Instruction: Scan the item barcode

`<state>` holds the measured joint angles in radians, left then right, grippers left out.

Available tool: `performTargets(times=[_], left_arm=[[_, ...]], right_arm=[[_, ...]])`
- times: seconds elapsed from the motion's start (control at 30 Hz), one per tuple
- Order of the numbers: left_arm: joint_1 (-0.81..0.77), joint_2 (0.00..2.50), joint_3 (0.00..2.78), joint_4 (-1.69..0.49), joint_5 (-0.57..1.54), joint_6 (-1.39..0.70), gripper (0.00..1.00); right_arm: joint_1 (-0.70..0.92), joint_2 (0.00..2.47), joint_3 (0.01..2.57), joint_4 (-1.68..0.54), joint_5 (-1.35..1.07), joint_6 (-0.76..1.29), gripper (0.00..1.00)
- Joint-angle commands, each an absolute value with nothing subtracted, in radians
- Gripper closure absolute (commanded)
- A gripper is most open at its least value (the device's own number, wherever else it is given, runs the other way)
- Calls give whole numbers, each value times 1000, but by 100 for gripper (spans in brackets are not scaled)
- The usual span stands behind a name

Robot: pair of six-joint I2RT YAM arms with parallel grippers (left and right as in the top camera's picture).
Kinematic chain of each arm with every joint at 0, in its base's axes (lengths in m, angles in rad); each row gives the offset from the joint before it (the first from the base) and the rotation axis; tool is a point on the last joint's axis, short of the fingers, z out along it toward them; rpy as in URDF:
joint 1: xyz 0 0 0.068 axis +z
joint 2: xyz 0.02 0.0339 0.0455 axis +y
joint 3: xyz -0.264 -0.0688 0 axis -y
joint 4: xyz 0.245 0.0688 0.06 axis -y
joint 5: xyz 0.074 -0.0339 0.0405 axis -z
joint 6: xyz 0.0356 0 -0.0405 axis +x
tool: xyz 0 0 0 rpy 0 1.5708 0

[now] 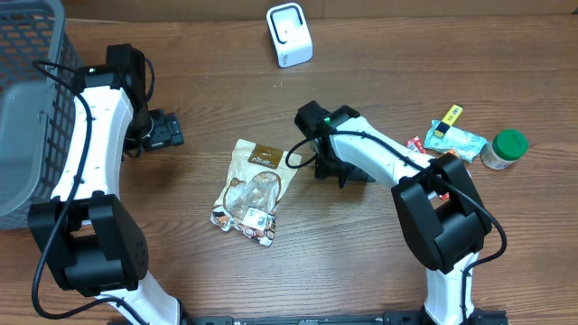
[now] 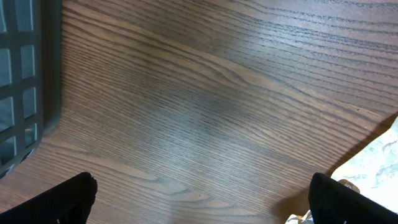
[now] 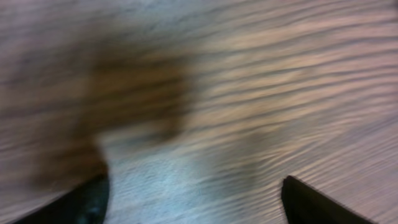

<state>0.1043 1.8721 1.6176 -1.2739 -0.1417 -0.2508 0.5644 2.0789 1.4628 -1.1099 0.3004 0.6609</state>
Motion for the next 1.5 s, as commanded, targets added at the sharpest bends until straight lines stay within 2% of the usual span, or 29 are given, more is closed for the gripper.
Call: performTargets(times=[0.0,0.13,0.17,0.27,0.43,0.7,1.03,1.3,1.47], left_arm=[[97,1879,1630,-1273,-138,-232,0],[97,1879,1630,-1273,-138,-232,0],[97,1879,1630,-1273,-138,-232,0],[97,1879,1630,-1273,-137,-232,0],[97,1879,1630,-1273,-138,-232,0],[97,1879,1630,-1273,-138,-232,0],[97,1879,1630,-1273,-138,-232,0],[97,1879,1630,-1273,-138,-232,0],[97,1879,1630,-1273,-138,-232,0]], right_arm=[[571,2093,1542,-1103,106,535,32],[583,2093,1605,-1012,-13,489,91],[587,2093,1606,-960,-14,489,96],[590,2093,1605,-843,-51,488,96],[595,2093,1600,-762,-319,488,96],[679,2093,1555,-699,-342,435,96],[766,2093,1527,-701,-162,428,96],[747,2093,1481,-756,-39,477,96],[665,2093,1481,-932,36,688,96]])
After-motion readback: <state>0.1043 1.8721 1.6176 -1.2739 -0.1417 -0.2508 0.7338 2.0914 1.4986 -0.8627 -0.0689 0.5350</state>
